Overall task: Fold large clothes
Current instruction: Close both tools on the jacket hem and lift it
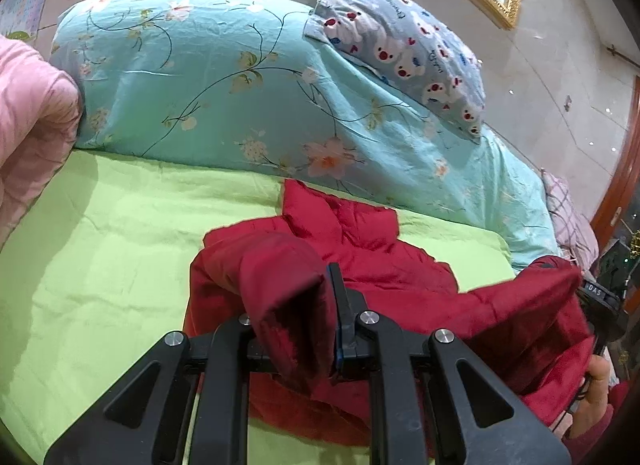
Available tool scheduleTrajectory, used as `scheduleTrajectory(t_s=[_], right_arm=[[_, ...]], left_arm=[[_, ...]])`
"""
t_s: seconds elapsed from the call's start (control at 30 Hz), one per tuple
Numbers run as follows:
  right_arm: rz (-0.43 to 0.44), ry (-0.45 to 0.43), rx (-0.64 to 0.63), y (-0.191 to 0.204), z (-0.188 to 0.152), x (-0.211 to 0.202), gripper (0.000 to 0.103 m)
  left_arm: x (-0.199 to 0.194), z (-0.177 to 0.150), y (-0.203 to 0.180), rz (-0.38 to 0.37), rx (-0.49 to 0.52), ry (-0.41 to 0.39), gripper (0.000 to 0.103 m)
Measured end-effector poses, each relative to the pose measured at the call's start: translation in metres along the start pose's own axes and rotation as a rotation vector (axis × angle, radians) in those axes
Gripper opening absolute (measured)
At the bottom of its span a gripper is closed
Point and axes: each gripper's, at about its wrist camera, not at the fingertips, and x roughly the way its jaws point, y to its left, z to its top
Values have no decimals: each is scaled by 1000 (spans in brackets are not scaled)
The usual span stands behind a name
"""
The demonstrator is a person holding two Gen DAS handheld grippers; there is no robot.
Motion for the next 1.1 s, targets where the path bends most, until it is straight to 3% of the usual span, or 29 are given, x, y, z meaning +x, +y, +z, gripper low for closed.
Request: scheduleTrajectory(t_s=[0.37,0.73,1.1], right_arm=[[-64,32,31,-24,38,90,14],[-125,71,164,-80,60,176,14],[-192,62,173,-100,76,239,14]], left_arm=[[90,40,18,27,-38,54,14],[186,59,42,84,-56,130,14],[242,70,64,119,-110,188,19]])
